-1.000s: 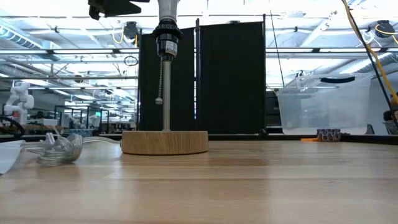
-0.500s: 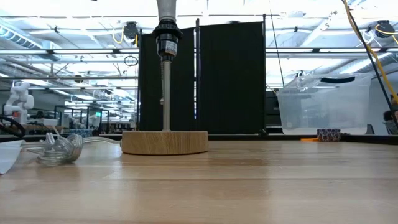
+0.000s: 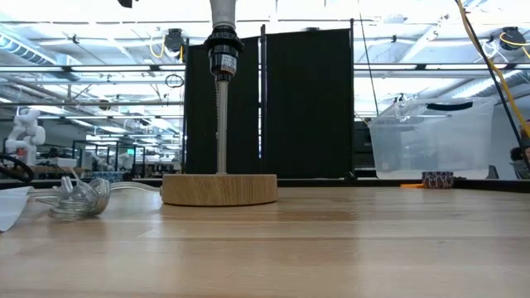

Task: Screw lightbulb
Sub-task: Insert the lightbulb on the lamp

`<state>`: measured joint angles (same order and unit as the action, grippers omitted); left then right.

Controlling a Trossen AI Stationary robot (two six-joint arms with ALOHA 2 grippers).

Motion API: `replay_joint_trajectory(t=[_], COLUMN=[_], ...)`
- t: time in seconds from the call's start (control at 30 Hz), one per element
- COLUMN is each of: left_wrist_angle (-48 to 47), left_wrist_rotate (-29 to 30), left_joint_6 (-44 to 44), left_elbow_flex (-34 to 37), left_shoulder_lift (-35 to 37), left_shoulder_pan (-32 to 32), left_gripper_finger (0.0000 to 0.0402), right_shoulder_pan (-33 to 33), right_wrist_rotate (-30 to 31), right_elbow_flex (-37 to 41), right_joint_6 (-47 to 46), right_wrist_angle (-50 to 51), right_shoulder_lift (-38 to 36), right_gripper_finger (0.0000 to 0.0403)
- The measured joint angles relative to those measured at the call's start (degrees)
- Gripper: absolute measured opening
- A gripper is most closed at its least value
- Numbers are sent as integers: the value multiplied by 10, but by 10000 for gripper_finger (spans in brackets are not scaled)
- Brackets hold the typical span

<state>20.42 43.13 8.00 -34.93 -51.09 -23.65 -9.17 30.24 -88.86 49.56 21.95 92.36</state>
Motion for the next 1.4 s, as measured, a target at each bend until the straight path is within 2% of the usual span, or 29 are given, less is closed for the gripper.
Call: replay_joint_trajectory(t=[0.53, 0.8, 0.9, 1.07, 1.23, 1.4], left_wrist_angle=[-17, -61, -57, -65, -80, -80], left_wrist_rotate=[2, 30, 29, 29, 27, 26], left_joint_6=[-31, -32, -25, -10, -16, -44], left_elbow_flex=[-1, 3, 1, 1, 1, 1], left_shoulder_lift=[-21, -27, -13, 26, 46, 25], left_shoulder_pan=[71, 76, 64, 13, -41, -51], left_gripper_finger=[263, 263, 263, 263, 263, 263], right_shoulder_pan=[-12, -31, -39, -49, -40, -20], right_wrist_rotate=[10, -20, -9, 53, 56, 59], right_elbow_flex=[0, 2, 1, 1, 1, 1], right_joint_6=[-9, -9, -20, -46, -60, -64], right_wrist_angle=[36, 43, 49, 82, 81, 49], right_shoulder_lift=[-3, 3, 1, 0, 0, 0], right_gripper_finger=[0, 0, 0, 0, 0, 0])
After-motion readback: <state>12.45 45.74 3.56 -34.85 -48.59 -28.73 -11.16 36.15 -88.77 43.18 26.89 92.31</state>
